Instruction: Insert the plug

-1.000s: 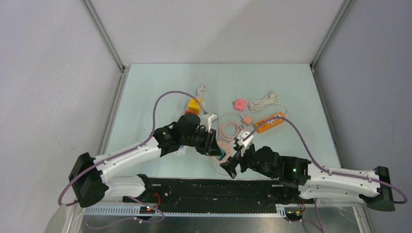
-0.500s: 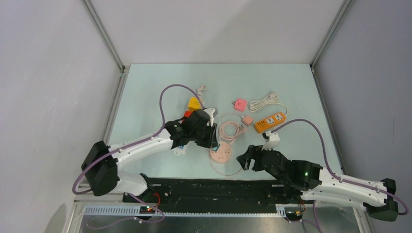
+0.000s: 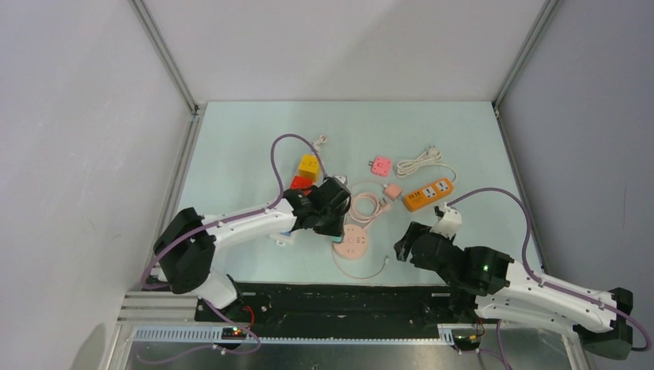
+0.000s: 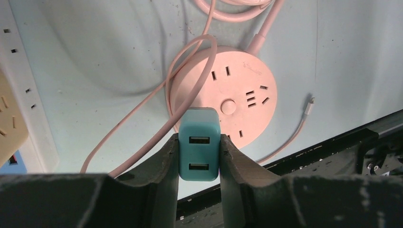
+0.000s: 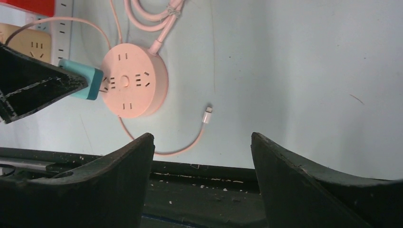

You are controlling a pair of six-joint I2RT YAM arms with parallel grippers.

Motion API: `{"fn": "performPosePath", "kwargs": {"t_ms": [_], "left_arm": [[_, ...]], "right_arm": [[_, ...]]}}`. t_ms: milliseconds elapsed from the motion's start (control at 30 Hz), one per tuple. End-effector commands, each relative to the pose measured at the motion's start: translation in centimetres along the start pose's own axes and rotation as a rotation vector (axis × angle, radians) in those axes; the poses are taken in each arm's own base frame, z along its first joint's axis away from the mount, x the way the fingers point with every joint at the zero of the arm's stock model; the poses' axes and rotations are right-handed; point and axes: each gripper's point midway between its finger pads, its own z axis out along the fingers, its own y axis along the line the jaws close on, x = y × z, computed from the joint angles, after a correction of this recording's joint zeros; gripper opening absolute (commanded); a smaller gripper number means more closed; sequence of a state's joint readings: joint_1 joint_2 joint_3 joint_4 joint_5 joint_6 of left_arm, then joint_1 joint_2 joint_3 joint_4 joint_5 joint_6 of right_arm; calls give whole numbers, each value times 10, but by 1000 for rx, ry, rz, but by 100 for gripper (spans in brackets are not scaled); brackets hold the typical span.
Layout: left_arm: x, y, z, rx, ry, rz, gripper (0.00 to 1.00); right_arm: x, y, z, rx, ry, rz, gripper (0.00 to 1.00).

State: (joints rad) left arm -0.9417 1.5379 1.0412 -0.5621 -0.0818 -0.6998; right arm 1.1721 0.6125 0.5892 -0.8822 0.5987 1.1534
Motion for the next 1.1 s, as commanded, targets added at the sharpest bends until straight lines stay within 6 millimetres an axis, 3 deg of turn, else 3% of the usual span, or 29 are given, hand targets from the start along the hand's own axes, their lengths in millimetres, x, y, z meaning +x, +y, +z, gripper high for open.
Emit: {"fn": "performPosePath", "kwargs": {"t_ms": [0, 767, 1067], "left_arm": [[-15, -11, -5, -8, -57, -31, 0], [-30, -5, -2, -88, -141, -77, 0], [-19, -11, 8, -92, -104, -46, 0]], "right_arm": [[-17, -2, -6, 20, -53, 22, 79], [-15, -6, -6, 29, -40, -11, 76], [-13, -9, -6, 40, -34, -13, 76]]}}
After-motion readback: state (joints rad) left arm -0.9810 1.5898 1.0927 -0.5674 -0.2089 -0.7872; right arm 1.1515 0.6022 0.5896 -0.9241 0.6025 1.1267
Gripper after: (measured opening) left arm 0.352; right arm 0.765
